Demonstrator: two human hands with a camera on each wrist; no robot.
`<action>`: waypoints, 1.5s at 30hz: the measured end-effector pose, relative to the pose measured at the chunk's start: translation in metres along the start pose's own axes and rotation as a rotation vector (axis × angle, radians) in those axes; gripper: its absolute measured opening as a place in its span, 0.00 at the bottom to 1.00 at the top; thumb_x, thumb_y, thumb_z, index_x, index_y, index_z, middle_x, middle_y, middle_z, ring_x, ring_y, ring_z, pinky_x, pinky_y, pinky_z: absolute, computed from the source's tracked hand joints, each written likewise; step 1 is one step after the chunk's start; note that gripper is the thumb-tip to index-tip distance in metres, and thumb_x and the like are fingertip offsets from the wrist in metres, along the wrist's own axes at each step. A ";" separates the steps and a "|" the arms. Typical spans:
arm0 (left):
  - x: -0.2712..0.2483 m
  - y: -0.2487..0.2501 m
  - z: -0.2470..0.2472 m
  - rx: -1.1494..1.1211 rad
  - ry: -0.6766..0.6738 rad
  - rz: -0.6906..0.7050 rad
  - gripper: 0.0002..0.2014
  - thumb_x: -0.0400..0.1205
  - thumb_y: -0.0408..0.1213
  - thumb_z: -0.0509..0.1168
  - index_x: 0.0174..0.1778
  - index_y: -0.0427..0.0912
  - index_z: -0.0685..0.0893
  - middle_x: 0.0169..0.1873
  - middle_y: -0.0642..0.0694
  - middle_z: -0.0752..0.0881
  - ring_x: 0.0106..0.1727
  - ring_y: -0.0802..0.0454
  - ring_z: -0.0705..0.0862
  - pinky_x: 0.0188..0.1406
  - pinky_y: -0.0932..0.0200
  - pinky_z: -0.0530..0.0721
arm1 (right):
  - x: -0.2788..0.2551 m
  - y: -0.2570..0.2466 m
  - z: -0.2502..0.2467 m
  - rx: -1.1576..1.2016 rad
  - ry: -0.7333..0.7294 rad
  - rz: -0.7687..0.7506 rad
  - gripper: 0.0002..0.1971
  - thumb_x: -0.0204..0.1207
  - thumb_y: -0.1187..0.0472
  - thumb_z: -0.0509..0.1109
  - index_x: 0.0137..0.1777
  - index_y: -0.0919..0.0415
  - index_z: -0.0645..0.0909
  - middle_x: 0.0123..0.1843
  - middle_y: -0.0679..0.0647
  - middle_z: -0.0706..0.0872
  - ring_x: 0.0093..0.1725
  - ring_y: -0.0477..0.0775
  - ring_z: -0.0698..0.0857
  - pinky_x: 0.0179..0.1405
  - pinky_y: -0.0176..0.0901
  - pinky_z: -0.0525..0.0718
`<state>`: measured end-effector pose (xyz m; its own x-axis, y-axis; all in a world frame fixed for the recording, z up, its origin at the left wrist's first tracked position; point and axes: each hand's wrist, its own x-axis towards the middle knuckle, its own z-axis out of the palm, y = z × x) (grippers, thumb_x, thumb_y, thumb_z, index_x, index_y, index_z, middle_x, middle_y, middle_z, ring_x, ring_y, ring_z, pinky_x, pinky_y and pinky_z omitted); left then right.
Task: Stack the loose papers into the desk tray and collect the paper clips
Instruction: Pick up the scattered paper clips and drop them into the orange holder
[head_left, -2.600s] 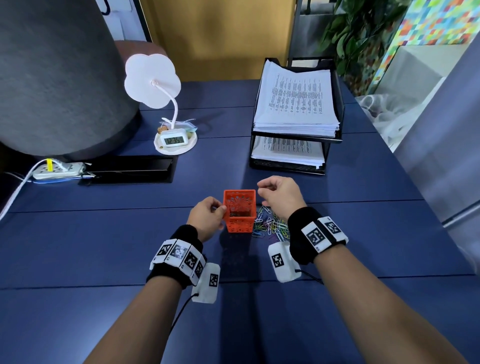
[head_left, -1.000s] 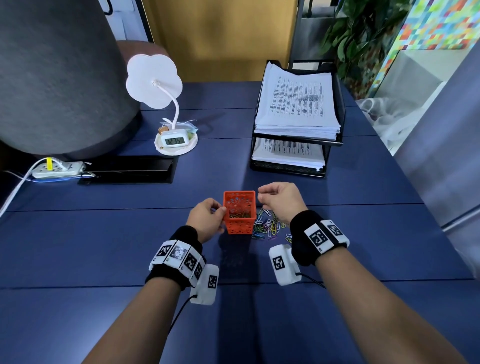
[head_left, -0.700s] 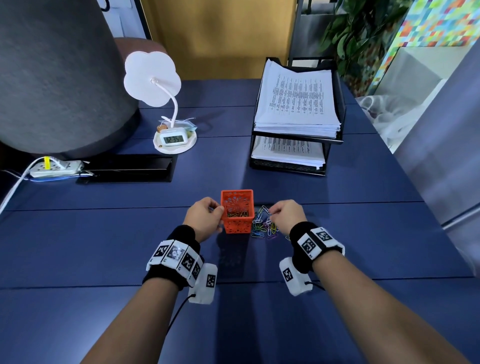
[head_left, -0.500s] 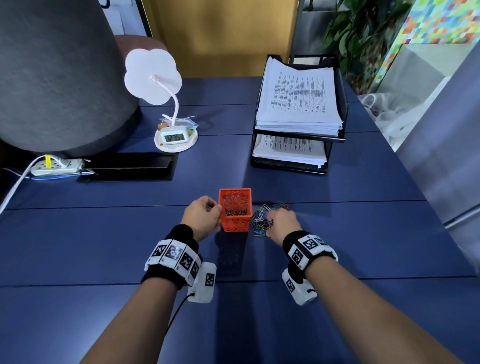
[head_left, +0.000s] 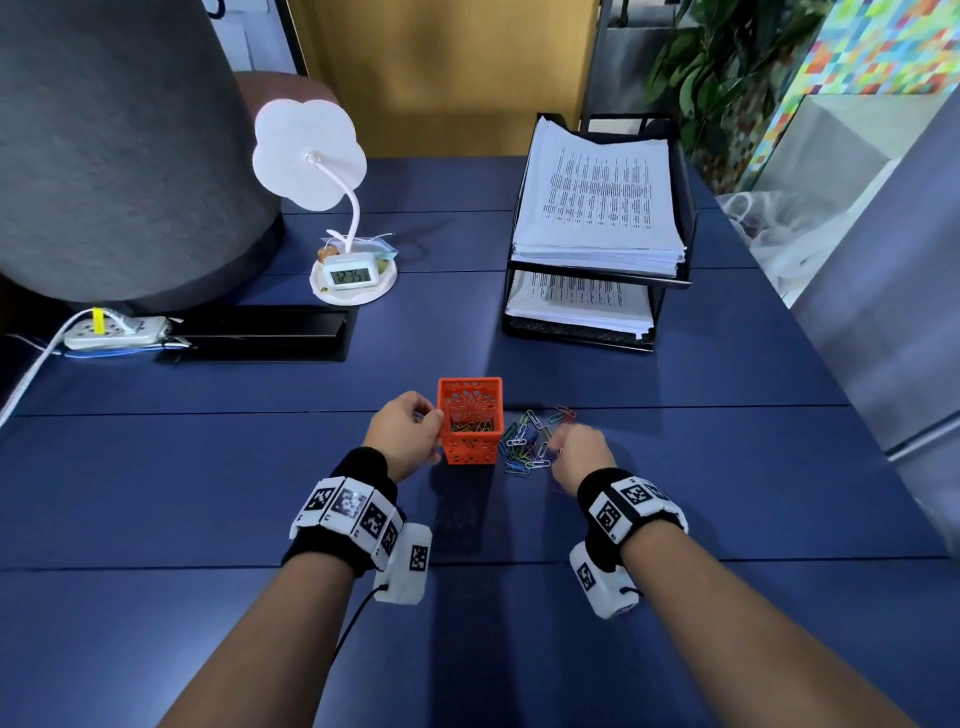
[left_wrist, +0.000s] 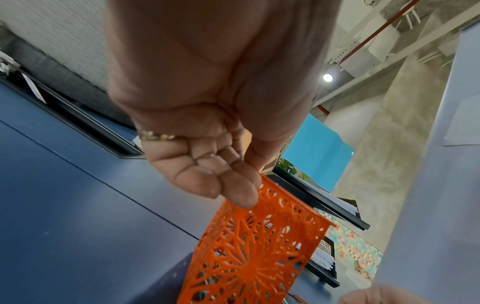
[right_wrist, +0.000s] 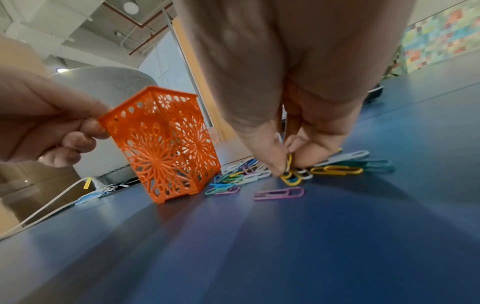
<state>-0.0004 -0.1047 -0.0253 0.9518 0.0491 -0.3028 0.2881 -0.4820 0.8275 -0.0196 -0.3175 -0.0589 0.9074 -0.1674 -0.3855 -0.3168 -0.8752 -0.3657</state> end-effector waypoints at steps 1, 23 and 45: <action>0.000 0.000 0.000 0.001 0.001 0.000 0.08 0.84 0.35 0.61 0.37 0.43 0.75 0.27 0.43 0.83 0.22 0.51 0.81 0.16 0.68 0.75 | 0.000 0.001 0.000 0.001 0.002 0.010 0.15 0.74 0.74 0.61 0.58 0.67 0.82 0.62 0.65 0.83 0.63 0.65 0.82 0.61 0.50 0.82; -0.002 -0.001 0.001 0.022 0.005 0.014 0.07 0.84 0.36 0.61 0.41 0.41 0.76 0.28 0.44 0.84 0.21 0.51 0.81 0.20 0.64 0.77 | -0.005 -0.036 -0.042 0.866 0.115 -0.126 0.08 0.69 0.73 0.75 0.45 0.63 0.84 0.33 0.54 0.82 0.26 0.49 0.81 0.23 0.31 0.82; 0.000 -0.003 0.000 0.052 -0.010 0.020 0.07 0.84 0.36 0.61 0.40 0.42 0.76 0.27 0.45 0.84 0.20 0.52 0.81 0.18 0.66 0.74 | 0.013 -0.005 0.025 -0.207 -0.080 -0.256 0.25 0.76 0.63 0.68 0.74 0.50 0.73 0.72 0.56 0.74 0.72 0.65 0.67 0.72 0.54 0.71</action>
<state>-0.0013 -0.1033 -0.0275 0.9562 0.0301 -0.2911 0.2625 -0.5277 0.8078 -0.0134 -0.3040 -0.0837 0.9232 0.0987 -0.3713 -0.0113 -0.9591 -0.2828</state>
